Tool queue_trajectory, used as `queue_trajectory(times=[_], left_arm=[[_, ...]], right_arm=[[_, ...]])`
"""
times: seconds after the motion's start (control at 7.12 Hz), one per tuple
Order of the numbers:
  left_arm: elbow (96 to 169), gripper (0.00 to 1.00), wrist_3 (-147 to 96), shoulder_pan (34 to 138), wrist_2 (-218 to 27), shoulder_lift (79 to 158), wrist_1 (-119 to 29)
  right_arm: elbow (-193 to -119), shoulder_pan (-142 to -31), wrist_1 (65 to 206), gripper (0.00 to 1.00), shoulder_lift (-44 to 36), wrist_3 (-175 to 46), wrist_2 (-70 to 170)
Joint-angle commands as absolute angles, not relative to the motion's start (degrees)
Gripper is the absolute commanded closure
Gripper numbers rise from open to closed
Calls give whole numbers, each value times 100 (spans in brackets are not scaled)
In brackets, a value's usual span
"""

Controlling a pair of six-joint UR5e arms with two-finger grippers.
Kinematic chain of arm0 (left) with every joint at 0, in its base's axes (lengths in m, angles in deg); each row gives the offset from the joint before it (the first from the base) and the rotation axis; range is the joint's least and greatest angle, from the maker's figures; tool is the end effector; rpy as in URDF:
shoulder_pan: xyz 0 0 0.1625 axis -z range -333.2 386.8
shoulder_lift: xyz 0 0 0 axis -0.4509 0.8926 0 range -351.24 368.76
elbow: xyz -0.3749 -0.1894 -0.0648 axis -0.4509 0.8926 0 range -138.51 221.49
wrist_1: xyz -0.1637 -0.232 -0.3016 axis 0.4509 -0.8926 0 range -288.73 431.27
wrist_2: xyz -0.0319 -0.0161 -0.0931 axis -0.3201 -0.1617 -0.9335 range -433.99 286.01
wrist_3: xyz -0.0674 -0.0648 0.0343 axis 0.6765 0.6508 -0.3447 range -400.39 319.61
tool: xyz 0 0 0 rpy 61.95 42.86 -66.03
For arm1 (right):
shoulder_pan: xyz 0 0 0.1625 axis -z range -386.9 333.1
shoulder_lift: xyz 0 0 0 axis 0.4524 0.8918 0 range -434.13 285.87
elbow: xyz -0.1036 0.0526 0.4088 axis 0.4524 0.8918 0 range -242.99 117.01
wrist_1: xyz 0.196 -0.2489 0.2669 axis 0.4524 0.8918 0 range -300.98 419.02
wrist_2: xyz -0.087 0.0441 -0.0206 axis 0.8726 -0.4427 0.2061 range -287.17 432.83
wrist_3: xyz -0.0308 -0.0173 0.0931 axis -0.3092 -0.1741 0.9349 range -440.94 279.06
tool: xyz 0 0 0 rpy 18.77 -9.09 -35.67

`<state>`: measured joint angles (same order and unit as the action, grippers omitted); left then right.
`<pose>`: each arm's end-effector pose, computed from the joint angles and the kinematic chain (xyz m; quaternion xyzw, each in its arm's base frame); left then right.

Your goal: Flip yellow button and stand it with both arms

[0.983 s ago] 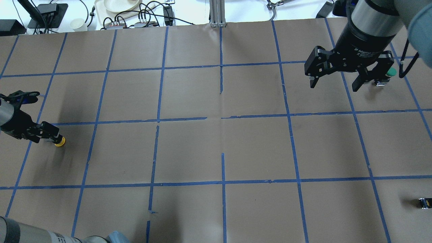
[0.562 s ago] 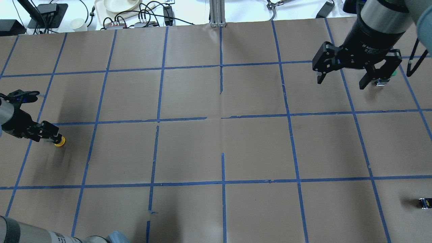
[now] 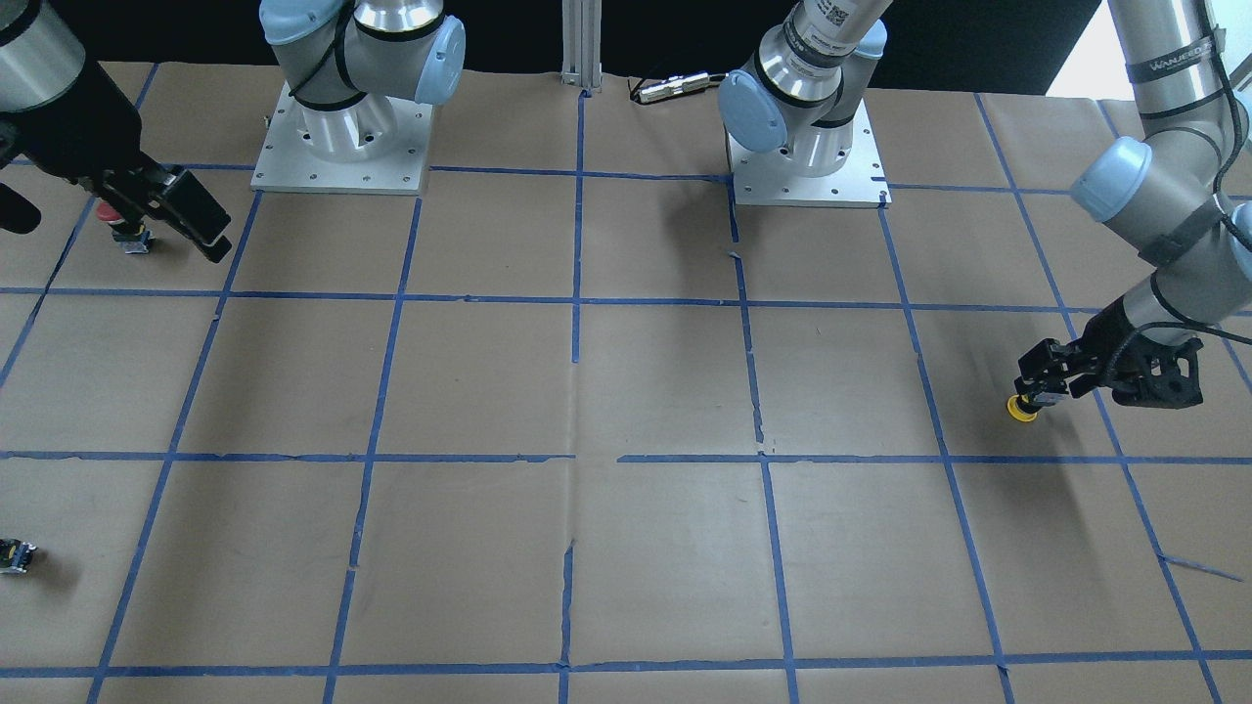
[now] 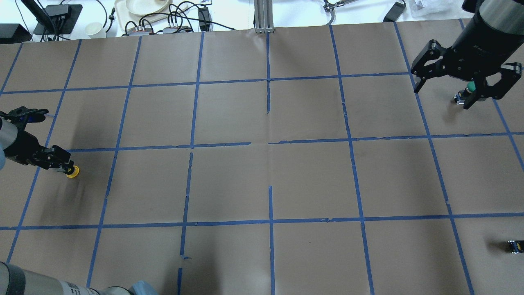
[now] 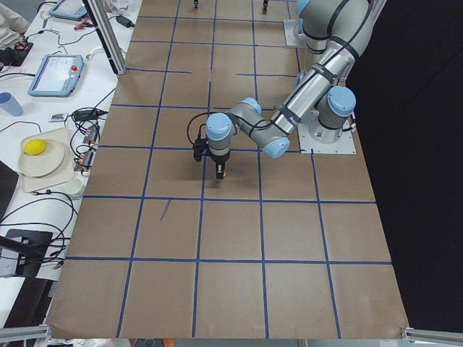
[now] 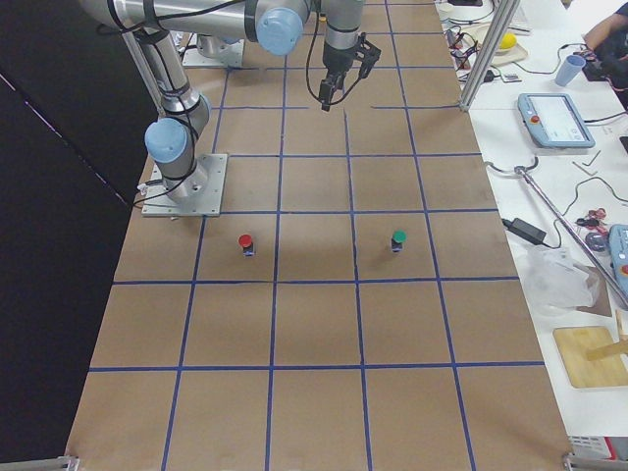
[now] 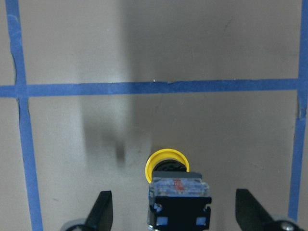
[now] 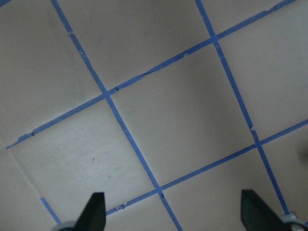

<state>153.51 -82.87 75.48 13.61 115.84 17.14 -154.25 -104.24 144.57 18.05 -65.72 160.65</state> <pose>0.2422 -0.4837 0.2166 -0.0095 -0.9993 -0.0069 0.0344 0.0309 -0.4880 0.4880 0.2413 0.9698 0.0311 0.0183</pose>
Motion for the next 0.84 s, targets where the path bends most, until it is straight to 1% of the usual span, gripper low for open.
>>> queue_trajectory(times=[0.0, 0.14, 0.28, 0.42, 0.7], left_arm=[[15329, 60, -8310, 7549, 1382, 11582, 1713], [15329, 78, -8301, 7549, 1364, 11564, 1722], [15329, 88, -8310, 7549, 1329, 11555, 1713], [15251, 90, -8319, 7610, 1320, 11477, 1722], [14961, 93, -8249, 8205, 928, 11153, 1539]], right_arm=[[-15413, -10416, 14488, 0, 1798, -6283, 15366], [-15422, -10442, 14462, 0, 1798, -6283, 15039], [-15422, -10468, 14436, 0, 1806, -6283, 14609], [-15370, -10529, 14410, 0, 1876, -6266, 14091], [-15369, -11054, 14497, 0, 1886, -5593, 13884]])
